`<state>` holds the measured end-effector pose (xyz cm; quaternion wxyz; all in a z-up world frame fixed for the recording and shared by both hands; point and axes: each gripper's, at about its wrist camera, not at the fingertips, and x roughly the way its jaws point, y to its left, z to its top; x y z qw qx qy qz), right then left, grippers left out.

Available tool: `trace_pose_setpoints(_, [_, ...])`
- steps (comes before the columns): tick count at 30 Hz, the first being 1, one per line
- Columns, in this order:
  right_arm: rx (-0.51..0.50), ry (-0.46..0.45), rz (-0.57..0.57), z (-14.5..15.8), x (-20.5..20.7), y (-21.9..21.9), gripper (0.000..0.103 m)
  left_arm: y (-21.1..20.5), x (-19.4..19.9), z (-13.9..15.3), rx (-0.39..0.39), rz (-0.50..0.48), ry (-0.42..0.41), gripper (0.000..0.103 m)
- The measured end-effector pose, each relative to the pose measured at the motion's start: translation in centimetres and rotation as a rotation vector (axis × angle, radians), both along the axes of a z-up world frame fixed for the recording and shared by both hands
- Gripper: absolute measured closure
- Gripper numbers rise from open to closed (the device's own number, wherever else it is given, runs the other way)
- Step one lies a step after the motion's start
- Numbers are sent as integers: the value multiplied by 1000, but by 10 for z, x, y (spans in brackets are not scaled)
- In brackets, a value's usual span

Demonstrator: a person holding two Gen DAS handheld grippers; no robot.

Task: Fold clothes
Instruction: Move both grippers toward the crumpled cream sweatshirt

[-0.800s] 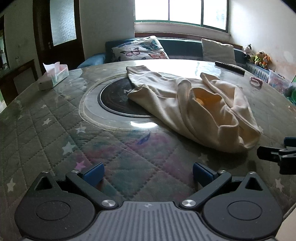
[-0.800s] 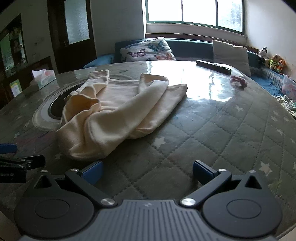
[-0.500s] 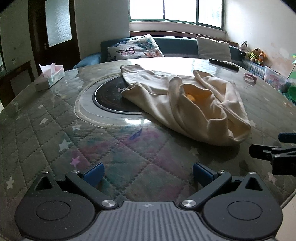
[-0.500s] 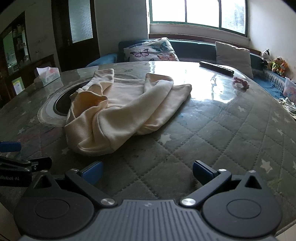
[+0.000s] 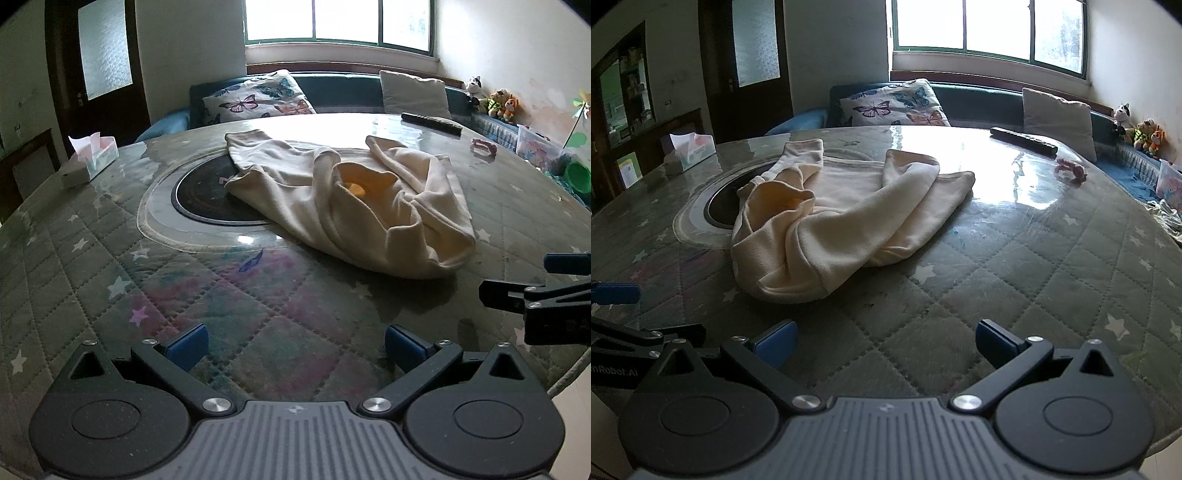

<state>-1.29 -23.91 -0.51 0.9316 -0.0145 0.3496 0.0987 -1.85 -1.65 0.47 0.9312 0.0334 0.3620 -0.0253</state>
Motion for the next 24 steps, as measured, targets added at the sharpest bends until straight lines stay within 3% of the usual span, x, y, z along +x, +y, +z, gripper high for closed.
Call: trace_pose_setpoints(24, [6,-10,16,5,-4,2,0,-4,-4,5,1,-26,-10,0])
